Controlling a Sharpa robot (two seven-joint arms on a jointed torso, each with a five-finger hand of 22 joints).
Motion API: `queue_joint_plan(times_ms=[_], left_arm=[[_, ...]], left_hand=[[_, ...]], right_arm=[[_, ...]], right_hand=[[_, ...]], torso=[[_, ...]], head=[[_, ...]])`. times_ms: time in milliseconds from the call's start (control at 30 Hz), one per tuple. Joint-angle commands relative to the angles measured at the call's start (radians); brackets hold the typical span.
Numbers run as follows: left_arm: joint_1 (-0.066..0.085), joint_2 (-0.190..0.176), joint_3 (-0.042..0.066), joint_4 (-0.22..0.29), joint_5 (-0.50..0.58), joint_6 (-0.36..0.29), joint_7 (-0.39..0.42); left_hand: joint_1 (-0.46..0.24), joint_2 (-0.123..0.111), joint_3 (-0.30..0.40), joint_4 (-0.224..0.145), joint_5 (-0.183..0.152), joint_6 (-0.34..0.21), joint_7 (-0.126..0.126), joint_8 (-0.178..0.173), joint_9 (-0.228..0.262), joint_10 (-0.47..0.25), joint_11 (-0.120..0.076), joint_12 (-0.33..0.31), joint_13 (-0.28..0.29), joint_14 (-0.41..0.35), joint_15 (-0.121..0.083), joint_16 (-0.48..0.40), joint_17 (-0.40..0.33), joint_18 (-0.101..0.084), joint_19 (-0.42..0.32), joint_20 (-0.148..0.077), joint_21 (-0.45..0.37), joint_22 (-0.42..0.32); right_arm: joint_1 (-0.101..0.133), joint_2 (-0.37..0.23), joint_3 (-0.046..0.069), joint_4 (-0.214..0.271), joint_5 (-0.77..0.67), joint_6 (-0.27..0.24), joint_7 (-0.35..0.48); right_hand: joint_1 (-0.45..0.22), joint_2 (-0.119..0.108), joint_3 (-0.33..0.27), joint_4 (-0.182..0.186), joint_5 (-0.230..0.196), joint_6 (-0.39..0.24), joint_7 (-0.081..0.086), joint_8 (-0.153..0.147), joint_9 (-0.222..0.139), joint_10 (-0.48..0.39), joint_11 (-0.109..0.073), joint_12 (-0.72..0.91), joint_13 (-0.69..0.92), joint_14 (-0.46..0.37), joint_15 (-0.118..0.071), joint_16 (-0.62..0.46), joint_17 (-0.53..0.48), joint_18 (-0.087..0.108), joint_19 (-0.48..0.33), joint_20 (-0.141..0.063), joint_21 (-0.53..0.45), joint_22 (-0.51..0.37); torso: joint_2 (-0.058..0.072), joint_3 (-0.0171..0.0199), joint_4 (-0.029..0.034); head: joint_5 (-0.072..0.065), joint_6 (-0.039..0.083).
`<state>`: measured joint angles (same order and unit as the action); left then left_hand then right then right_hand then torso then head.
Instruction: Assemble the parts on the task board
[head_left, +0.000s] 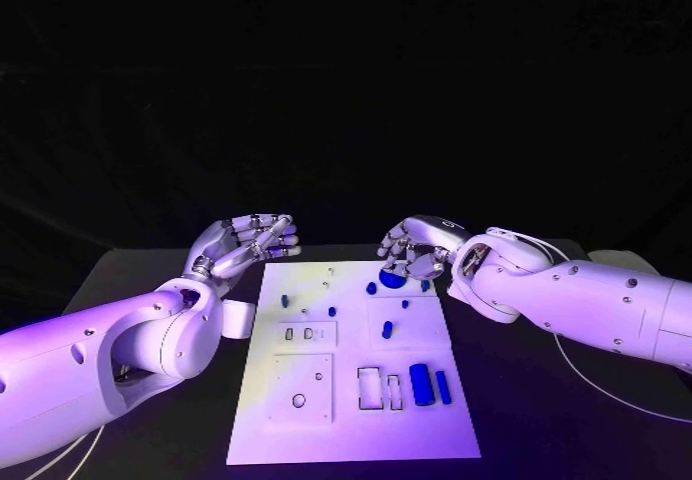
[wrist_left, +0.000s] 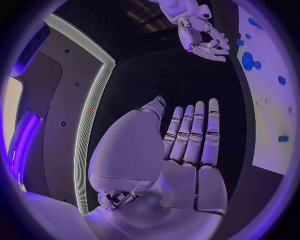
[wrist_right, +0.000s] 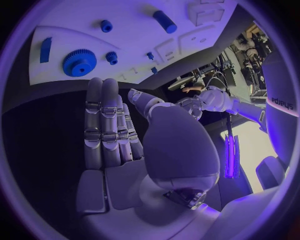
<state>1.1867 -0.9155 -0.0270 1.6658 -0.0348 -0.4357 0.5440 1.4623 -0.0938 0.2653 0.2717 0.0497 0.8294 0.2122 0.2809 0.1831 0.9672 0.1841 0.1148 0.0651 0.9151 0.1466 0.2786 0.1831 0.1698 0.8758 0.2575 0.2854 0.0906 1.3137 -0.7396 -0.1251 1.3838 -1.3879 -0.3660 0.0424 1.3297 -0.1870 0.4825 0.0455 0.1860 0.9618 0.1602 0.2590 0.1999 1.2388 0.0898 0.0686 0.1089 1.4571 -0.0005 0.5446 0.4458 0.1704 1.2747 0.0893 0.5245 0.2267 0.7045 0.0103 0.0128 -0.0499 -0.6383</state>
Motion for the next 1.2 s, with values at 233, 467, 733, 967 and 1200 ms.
queue_joint_plan(times_ms=[233, 467, 733, 967, 1200], left_arm=[[0.002, 0.0, 0.001, 0.014, -0.002, 0.038, -0.003], [0.002, -0.005, 0.001, 0.024, -0.002, 0.043, -0.004], [0.002, -0.009, 0.002, 0.029, -0.002, 0.045, -0.006], [0.003, -0.012, 0.003, 0.033, -0.001, 0.045, -0.006], [0.003, -0.013, 0.005, 0.034, -0.001, 0.045, -0.007]], left_hand=[[0.005, -0.004, 0.006, 0.001, 0.002, 0.01, 0.017, 0.001, -0.001, 0.006, 0.001, -0.004, 0.0, 0.008, 0.002, 0.003, 0.002, 0.016, 0.007, 0.003, 0.004, -0.001], [0.004, -0.005, 0.006, 0.003, 0.002, 0.009, 0.018, -0.001, -0.002, 0.006, 0.002, -0.007, -0.001, 0.009, 0.002, 0.002, 0.002, 0.016, 0.01, 0.002, 0.004, -0.002], [0.002, -0.006, 0.006, 0.004, 0.002, 0.008, 0.019, -0.002, -0.002, 0.005, 0.002, -0.008, -0.001, 0.009, 0.002, 0.002, 0.003, 0.016, 0.011, 0.002, 0.004, -0.002], [0.0, -0.007, 0.006, 0.005, 0.002, 0.008, 0.02, -0.003, -0.003, 0.004, 0.003, -0.011, -0.001, 0.009, 0.002, 0.0, 0.003, 0.016, 0.012, 0.001, 0.003, -0.003], [0.0, -0.007, 0.006, 0.005, 0.002, 0.008, 0.02, -0.003, -0.003, 0.004, 0.003, -0.011, -0.001, 0.009, 0.002, 0.0, 0.003, 0.016, 0.012, 0.001, 0.003, -0.003]], right_arm=[[0.013, 0.033, 0.001, -0.011, -0.269, 0.156, -0.131], [0.015, 0.051, 0.001, -0.013, -0.304, 0.187, -0.143], [0.015, 0.068, -0.001, -0.022, -0.324, 0.212, -0.146], [0.015, 0.083, -0.002, -0.029, -0.33, 0.212, -0.145], [0.015, 0.097, -0.004, -0.043, -0.335, 0.213, -0.144]], right_hand=[[-0.017, -0.042, 0.036, 0.034, -0.003, -0.012, -0.004, -0.02, 0.035, -0.066, -0.001, -0.003, 0.017, 0.041, 0.001, 0.624, 0.6, -0.064, 0.118, 0.001, 0.563, 0.65], [-0.016, -0.049, 0.04, 0.038, -0.005, -0.019, -0.004, -0.021, 0.053, -0.087, 0.003, -0.005, 0.024, 0.047, 0.006, 0.745, 0.72, -0.081, 0.13, 0.011, 0.693, 0.816], [-0.015, -0.051, 0.039, 0.039, -0.005, -0.023, -0.004, -0.022, 0.059, -0.099, 0.005, -0.005, 0.026, 0.051, 0.008, 0.779, 0.755, -0.087, 0.134, 0.015, 0.73, 0.864], [-0.015, -0.048, 0.04, 0.04, -0.006, -0.021, -0.003, -0.021, 0.063, -0.101, 0.005, -0.004, 0.029, 0.053, 0.009, 0.794, 0.77, -0.09, 0.138, 0.017, 0.751, 0.893], [-0.014, -0.047, 0.041, 0.042, -0.007, -0.023, -0.003, -0.021, 0.065, -0.102, 0.006, -0.004, 0.03, 0.053, 0.01, 0.802, 0.776, -0.092, 0.14, 0.018, 0.762, 0.907]], torso=[[0.025, -0.0046, 0.0042], [0.031, -0.0064, 0.0074], [0.037, -0.0079, 0.0094], [0.041, -0.0073, 0.0097], [0.046, -0.0078, 0.013]], head=[[-0.007, 0.007], [-0.007, 0.007], [-0.006, 0.006], [-0.005, 0.005], [-0.006, 0.003]])
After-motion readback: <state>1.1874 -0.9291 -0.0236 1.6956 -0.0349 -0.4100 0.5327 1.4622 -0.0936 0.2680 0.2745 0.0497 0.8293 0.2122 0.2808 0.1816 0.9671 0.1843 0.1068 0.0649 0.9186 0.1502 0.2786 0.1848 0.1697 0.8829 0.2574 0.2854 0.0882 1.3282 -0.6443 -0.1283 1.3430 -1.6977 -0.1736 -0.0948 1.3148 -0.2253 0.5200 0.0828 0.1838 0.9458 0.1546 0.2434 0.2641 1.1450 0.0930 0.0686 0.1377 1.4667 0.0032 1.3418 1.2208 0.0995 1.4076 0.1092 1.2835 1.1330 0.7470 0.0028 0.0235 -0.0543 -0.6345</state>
